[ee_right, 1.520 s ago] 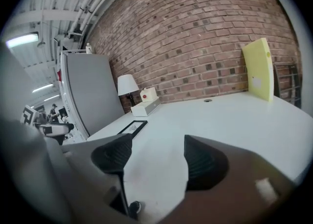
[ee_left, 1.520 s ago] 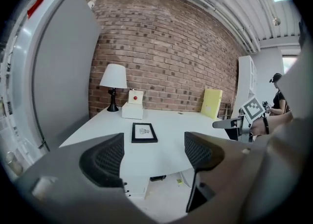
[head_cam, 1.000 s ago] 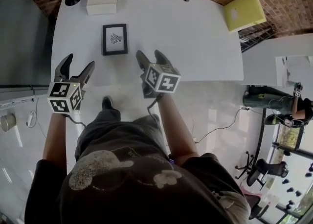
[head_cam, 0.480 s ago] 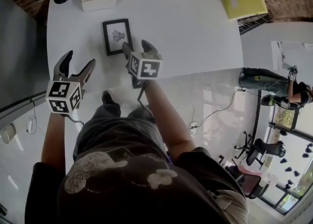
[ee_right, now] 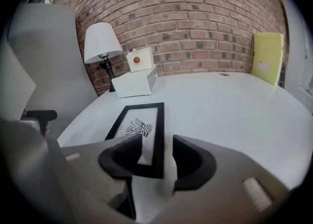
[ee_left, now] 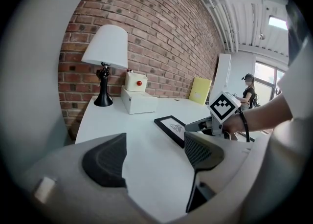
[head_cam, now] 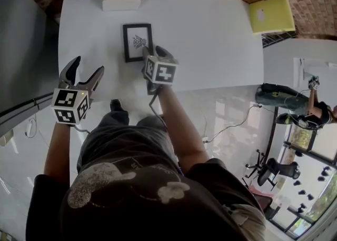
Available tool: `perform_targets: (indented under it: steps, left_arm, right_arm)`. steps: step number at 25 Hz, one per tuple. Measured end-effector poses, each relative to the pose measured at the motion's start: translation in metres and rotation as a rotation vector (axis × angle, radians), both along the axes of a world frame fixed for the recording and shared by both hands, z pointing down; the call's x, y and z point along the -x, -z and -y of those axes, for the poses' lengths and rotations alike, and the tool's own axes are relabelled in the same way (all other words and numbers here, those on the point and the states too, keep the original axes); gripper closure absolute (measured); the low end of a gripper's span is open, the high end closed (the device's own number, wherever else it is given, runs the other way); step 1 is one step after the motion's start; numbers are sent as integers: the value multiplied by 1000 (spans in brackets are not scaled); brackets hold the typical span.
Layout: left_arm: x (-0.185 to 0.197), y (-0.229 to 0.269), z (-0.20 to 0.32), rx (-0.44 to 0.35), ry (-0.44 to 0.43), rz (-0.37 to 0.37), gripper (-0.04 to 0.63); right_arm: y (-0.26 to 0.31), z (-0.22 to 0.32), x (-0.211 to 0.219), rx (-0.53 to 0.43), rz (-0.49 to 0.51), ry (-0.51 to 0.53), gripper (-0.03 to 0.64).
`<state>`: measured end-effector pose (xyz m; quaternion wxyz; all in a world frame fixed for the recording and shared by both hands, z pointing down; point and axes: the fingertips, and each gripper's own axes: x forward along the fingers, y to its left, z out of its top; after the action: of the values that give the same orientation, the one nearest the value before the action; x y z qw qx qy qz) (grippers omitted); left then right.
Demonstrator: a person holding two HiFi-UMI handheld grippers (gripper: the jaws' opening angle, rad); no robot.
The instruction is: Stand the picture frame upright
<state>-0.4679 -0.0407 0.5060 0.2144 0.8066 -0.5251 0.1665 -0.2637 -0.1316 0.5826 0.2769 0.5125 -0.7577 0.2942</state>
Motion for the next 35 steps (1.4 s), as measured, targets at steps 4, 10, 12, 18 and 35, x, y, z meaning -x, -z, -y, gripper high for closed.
perform_targets:
  steps: [4,10,12,18,35]
  left_arm:
    - [1,-1,0,3,0,-3,218]
    - [-5,2,2,-6,-15,-5,219]
    - [-6,3,2,-7,-16,-8,218]
    - [-2,3,-1,-6,-13,-17,219]
    - [-30,39,47,-88,-116,-89,221]
  right_arm:
    - [-5,0,4,21,13,15,426]
    - [-5,1,4,57,15,32,478]
    - [-5,2,1,71,25,21,495]
    - [1,2,-6,50,4,21,538]
    - [114,9,-11,-293,-207,456,540]
